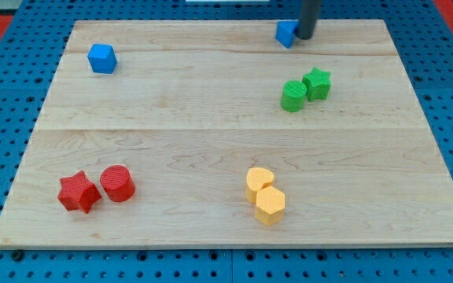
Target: Point your arm at blue cube
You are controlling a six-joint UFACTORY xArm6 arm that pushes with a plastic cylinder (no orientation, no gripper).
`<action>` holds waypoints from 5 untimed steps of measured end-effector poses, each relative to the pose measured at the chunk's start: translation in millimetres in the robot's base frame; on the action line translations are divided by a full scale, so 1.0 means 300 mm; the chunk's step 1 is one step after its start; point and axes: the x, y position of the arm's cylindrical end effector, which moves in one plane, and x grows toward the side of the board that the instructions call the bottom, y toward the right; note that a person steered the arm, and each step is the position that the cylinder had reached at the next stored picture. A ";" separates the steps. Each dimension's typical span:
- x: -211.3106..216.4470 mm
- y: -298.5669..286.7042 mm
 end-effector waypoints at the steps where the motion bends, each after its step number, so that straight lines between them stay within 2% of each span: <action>1: -0.027 -0.168; 2: -0.004 -0.074; 3: 0.083 -0.039; 4: 0.187 -0.179; 5: 0.316 -0.505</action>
